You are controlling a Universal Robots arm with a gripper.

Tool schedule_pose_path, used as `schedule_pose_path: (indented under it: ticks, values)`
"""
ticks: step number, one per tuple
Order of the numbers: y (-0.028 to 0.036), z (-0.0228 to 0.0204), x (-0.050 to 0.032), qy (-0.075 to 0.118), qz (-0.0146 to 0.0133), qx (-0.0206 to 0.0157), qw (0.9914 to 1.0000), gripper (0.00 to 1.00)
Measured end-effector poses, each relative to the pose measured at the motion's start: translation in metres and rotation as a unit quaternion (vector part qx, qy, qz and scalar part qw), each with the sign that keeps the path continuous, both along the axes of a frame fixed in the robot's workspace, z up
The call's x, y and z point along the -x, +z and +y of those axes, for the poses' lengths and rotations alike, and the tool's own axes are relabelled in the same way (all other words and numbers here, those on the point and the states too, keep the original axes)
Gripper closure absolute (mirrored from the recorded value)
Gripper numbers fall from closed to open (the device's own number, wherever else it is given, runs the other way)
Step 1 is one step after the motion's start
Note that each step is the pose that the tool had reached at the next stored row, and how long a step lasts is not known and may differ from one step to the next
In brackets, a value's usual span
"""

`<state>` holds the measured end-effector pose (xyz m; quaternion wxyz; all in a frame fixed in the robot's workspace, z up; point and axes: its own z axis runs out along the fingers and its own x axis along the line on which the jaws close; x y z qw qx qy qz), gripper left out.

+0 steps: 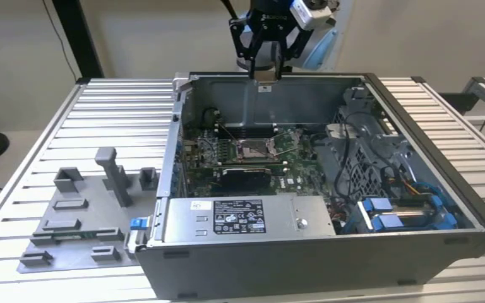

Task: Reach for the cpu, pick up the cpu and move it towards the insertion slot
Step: 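Pick up the cpu and move it towards the insertion slot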

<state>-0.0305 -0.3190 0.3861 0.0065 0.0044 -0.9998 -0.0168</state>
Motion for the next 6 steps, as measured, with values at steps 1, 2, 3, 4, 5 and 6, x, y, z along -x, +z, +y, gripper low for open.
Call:
schedule_pose_path:
  ticks: [1, 2, 3, 4, 5, 6]
  values:
    - [0.0, 0.0, 0.0, 0.0, 0.0, 0.0, 1.0, 1.0]
    - [0.0, 0.0, -0.0001, 0.0, 0.0, 0.0001, 1.0, 1.0]
    - [-0.0001, 0.0, -0.0001, 0.0, 0.0, 0.0, 1.0, 1.0]
    - [-0.0001, 0.0, -0.0001, 0.0, 0.0, 0.0, 1.0, 1.0]
    - [-0.0001, 0.0, -0.0001, 0.0, 0.0, 0.0, 1.0, 1.0]
    - [-0.0001, 0.0, -0.0001, 0.0, 0.0, 0.0, 1.0, 1.0]
